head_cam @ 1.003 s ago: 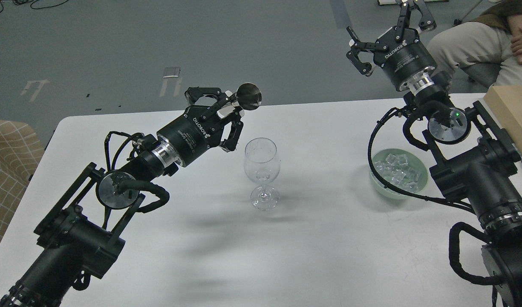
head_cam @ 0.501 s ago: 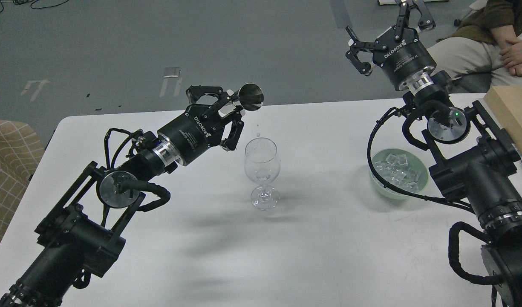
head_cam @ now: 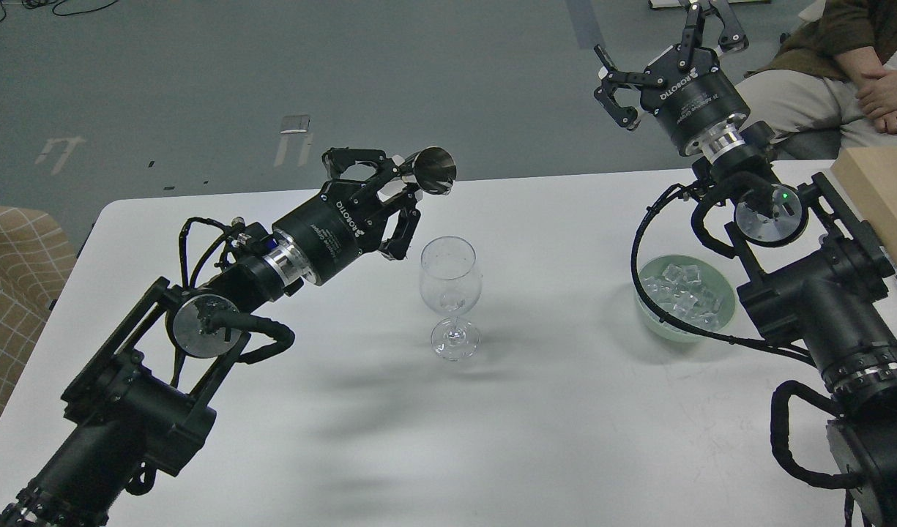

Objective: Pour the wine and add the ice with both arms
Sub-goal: 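Tilt the jigger with the left gripper over the wine glass, then tip the jigger further to pour into the glass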

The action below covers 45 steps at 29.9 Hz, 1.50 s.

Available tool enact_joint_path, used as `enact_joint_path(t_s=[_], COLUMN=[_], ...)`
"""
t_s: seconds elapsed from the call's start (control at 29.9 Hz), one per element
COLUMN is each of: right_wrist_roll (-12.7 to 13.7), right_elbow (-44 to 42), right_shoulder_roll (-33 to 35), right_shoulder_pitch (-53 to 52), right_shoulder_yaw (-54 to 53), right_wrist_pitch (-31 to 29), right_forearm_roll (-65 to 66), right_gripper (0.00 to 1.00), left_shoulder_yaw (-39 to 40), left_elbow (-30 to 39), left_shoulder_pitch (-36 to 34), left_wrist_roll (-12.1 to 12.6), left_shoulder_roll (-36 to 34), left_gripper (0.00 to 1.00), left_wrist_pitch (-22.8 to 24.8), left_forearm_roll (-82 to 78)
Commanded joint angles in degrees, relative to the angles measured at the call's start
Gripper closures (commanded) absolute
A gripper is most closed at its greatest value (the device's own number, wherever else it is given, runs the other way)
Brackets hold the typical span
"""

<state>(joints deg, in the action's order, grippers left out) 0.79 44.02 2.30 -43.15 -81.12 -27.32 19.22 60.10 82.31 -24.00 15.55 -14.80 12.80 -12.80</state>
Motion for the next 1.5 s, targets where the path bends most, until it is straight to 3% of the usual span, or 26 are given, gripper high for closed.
enact_joint_path(t_s=[0.0, 1.47], right_wrist_roll=[0.0, 0.0], right_elbow=[-0.08, -0.26], right_shoulder_roll=[-0.01, -0.01], right_shoulder_pitch=[-0.09, -0.97], right_shoulder_yaw=[0.0, 0.0], right_wrist_pitch=[0.08, 0.43], right_forearm_roll=[0.03, 0.03], right_gripper=[0.0, 0.0], left_shoulder_yaw=[0.01, 0.19], left_elbow=[0.13, 1.19], left_shoulder_pitch=[0.0, -0.09], left_wrist_roll=[-0.08, -0.88], left_shoulder_roll=[-0.05, 0.04], left_gripper=[0.99, 0.99], left_wrist_pitch=[0.29, 2.58], left_forearm_roll=[-0.38, -9.96])
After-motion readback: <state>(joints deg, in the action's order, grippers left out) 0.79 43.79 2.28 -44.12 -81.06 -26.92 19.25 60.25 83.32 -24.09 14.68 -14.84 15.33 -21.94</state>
